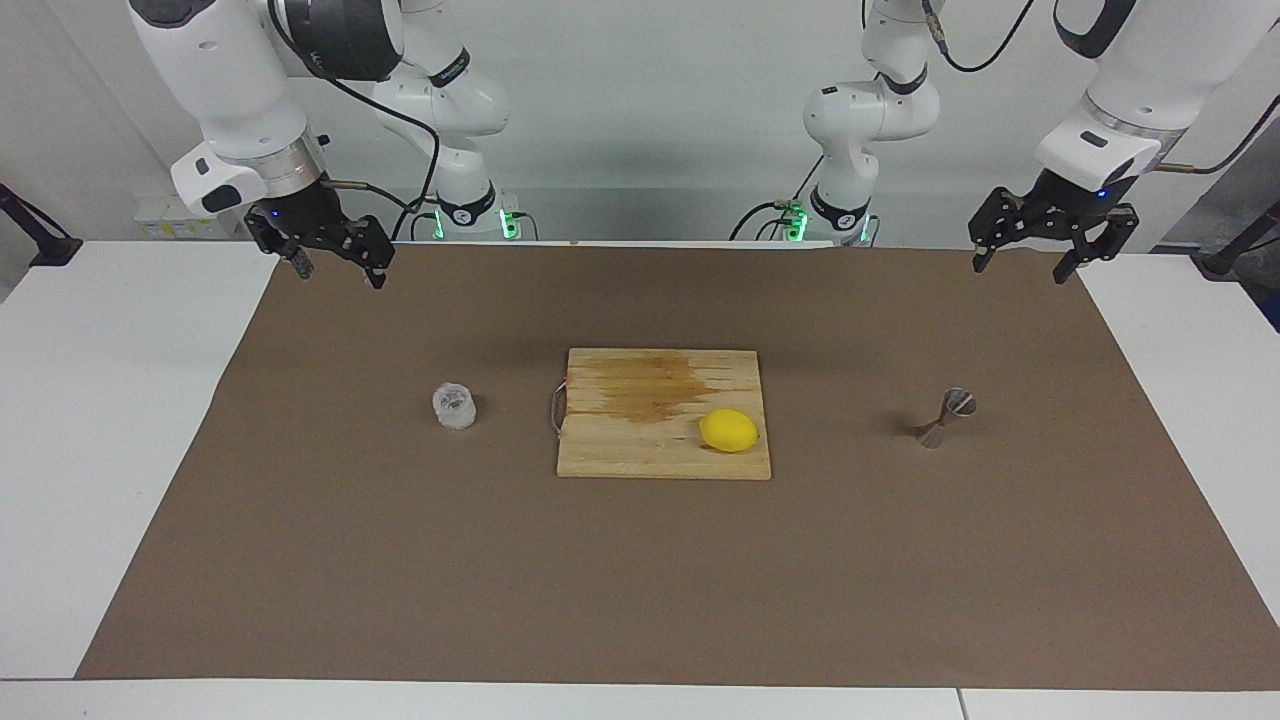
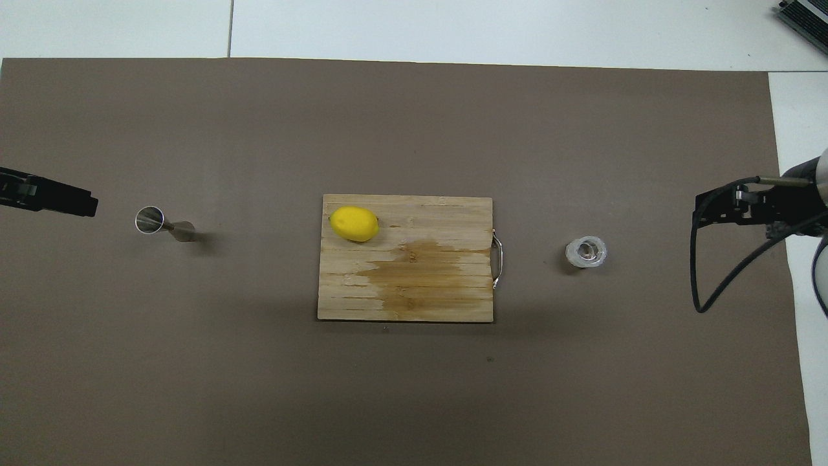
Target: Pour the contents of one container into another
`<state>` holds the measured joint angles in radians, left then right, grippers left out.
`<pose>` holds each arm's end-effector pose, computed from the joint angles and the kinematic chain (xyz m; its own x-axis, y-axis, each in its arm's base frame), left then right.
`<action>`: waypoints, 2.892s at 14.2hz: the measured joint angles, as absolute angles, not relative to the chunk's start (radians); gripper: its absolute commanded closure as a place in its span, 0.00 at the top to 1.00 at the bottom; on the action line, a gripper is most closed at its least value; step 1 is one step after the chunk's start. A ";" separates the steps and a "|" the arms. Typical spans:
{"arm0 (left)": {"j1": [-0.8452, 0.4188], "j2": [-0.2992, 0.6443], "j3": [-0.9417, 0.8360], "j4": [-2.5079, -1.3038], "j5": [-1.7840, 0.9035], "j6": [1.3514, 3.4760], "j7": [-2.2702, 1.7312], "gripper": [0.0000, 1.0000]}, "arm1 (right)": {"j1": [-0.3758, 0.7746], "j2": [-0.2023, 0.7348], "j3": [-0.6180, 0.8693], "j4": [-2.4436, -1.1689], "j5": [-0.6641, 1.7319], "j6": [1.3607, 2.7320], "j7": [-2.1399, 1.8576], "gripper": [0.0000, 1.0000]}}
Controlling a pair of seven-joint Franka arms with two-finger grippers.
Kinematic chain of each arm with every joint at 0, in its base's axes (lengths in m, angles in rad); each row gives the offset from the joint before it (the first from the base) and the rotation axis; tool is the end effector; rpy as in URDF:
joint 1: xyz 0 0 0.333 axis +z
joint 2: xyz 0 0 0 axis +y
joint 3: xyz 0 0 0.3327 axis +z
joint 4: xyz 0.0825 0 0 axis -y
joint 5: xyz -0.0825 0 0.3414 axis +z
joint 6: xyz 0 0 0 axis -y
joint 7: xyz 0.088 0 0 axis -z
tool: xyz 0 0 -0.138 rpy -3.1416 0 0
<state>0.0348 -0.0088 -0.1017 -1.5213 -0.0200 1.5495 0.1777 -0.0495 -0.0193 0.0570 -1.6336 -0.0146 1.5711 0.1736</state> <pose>0.5073 -0.0371 0.6340 0.9693 -0.2425 0.0397 -0.2432 -0.9699 0.0122 0.5027 0.0020 0.5931 0.9854 -0.1654 -0.0399 -0.1646 -0.9861 0.0229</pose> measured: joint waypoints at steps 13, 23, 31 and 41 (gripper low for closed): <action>0.040 -0.009 -0.100 -1.517 -0.020 1.543 0.153 1.00 | -0.049 -0.019 0.057 -1.634 -0.015 1.571 0.174 1.00; 0.041 -0.008 -0.100 -1.517 -0.020 1.538 0.153 1.00 | -0.050 -0.019 0.057 -1.634 -0.015 1.571 0.174 1.00; 0.041 0.003 -0.103 -1.517 -0.033 1.537 0.139 1.00 | -0.049 -0.019 0.057 -1.634 -0.015 1.571 0.174 1.00; 0.203 0.195 -0.091 -1.517 -0.274 1.538 -0.086 1.00 | -0.050 -0.019 0.057 -1.634 -0.015 1.571 0.174 1.00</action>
<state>0.2030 0.1947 -0.0915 -1.5173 -0.2740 1.5379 -0.0863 -0.0495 -0.0193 0.0570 -1.6336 -0.0146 1.5711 0.1736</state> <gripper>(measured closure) 0.000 0.000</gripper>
